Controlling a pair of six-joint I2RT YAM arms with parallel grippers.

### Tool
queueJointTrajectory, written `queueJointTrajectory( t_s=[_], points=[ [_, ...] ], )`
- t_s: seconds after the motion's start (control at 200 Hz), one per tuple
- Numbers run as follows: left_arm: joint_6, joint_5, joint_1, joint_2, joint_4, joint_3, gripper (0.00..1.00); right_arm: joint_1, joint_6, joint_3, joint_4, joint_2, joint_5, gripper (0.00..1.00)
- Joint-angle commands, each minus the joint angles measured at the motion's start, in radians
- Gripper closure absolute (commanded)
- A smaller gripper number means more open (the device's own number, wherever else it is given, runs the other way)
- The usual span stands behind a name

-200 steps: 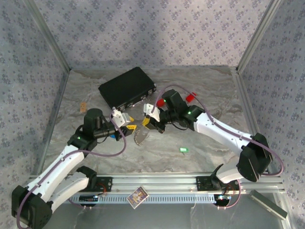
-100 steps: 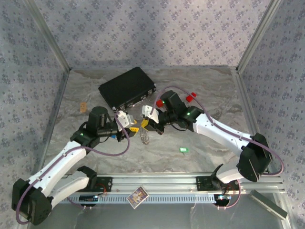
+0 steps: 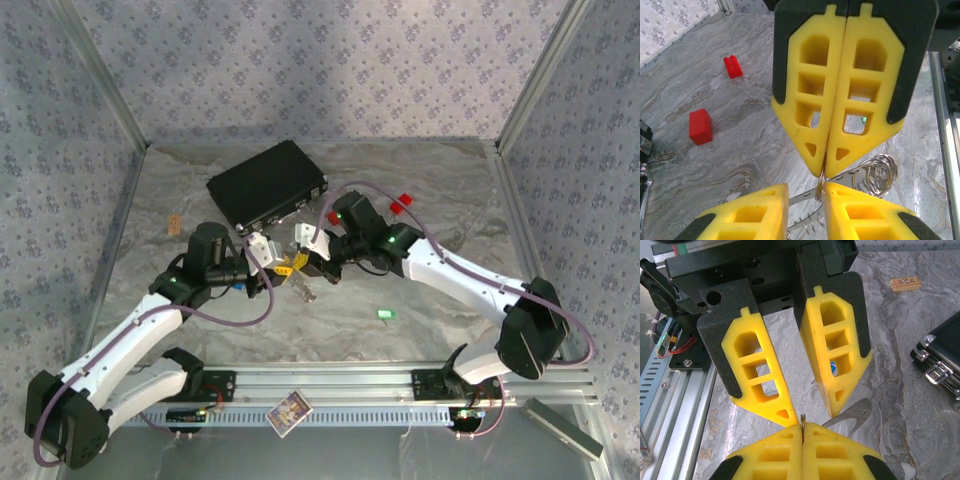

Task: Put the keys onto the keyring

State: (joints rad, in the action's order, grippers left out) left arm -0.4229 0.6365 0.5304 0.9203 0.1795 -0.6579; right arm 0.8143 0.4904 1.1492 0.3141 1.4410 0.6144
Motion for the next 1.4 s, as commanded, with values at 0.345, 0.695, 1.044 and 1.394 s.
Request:
queueJointTrajectory(
  t_s=[0.345,0.695,1.044,1.394],
  points=[
    [-0.010,0.068,0.006,0.028,0.022,-0.043,0.90,0.019,0.001,0.076,-0.037,0.028,0.018,1.00],
    [0.107,-0.031,0.006,-0.002,-0.014,-0.045,1.00,-0.025,-0.058,0.002,-0.093,-0.031,-0.049,0.69],
    [0.699,-0.441,0.019,0.058,0.155,-0.184,1.00,-0.051,-0.102,-0.180,-0.129,-0.240,-0.122,0.67],
    [1.177,-0.524,0.075,0.220,0.414,-0.472,1.00,0.108,-0.249,-0.328,-0.443,-0.229,-0.138,0.75]
  ],
)
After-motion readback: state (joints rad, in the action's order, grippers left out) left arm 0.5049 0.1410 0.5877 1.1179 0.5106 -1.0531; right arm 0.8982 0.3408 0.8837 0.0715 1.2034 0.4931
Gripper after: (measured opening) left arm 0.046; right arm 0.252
